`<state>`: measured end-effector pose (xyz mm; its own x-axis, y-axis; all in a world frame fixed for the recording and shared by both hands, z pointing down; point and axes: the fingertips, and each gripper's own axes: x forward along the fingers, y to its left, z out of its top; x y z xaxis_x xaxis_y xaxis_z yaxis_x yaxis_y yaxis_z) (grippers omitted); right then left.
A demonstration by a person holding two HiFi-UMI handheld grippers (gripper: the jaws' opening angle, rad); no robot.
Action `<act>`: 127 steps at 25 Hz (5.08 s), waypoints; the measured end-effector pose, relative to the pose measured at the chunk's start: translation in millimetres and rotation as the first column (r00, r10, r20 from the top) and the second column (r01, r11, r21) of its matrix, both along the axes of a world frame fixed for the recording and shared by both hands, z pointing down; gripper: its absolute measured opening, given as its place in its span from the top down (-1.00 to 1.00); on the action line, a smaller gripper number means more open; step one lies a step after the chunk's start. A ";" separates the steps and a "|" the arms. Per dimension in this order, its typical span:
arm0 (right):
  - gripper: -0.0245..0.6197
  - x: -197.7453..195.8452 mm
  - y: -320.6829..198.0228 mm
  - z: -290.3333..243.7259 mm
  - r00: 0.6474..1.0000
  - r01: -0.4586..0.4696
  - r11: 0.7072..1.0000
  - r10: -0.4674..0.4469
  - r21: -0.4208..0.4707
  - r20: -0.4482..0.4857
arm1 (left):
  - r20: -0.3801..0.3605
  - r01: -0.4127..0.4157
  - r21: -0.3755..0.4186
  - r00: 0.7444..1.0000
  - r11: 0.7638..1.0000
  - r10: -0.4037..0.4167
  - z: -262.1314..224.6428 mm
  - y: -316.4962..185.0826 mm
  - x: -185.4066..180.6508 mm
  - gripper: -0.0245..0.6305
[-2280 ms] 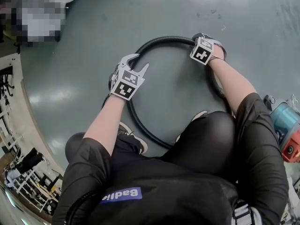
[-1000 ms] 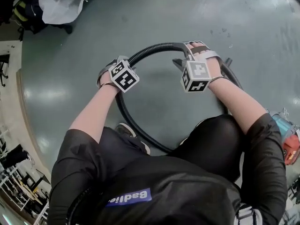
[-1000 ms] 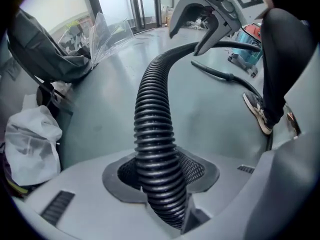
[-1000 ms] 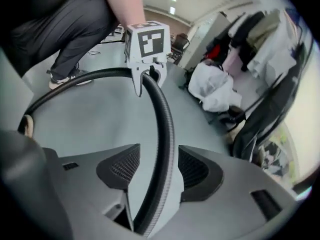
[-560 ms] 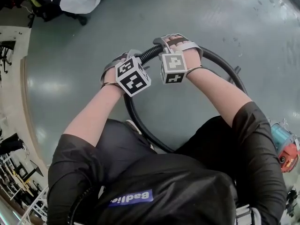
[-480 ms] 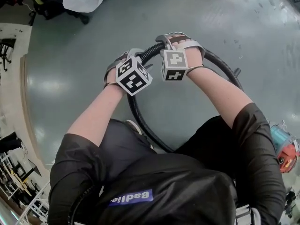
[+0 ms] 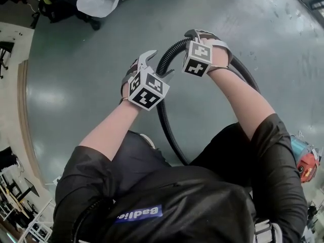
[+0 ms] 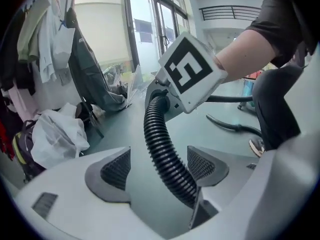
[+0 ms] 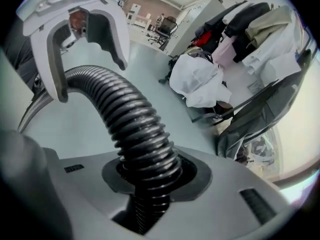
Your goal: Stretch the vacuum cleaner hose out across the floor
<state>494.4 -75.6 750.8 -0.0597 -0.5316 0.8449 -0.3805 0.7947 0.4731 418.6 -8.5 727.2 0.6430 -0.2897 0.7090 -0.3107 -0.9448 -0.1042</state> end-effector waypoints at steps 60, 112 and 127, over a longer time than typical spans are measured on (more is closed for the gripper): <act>0.52 -36.6 -124.1 -16.8 0.894 0.002 0.964 0.117 -0.265 0.432 | 0.314 0.438 -0.134 0.870 0.889 -0.381 119.0 -133.7 -158.9 -0.38; 0.67 -359.9 -191.1 -76.7 0.883 -0.115 0.946 0.237 -0.303 0.405 | -0.097 0.275 -0.455 0.930 0.847 -0.354 70.8 -139.6 -394.0 -0.36; -0.02 -392.0 -139.2 -42.4 0.923 0.348 0.923 -0.368 -0.162 -0.111 | 0.129 -0.028 -0.390 0.988 0.920 0.085 19.9 -120.1 -444.2 0.41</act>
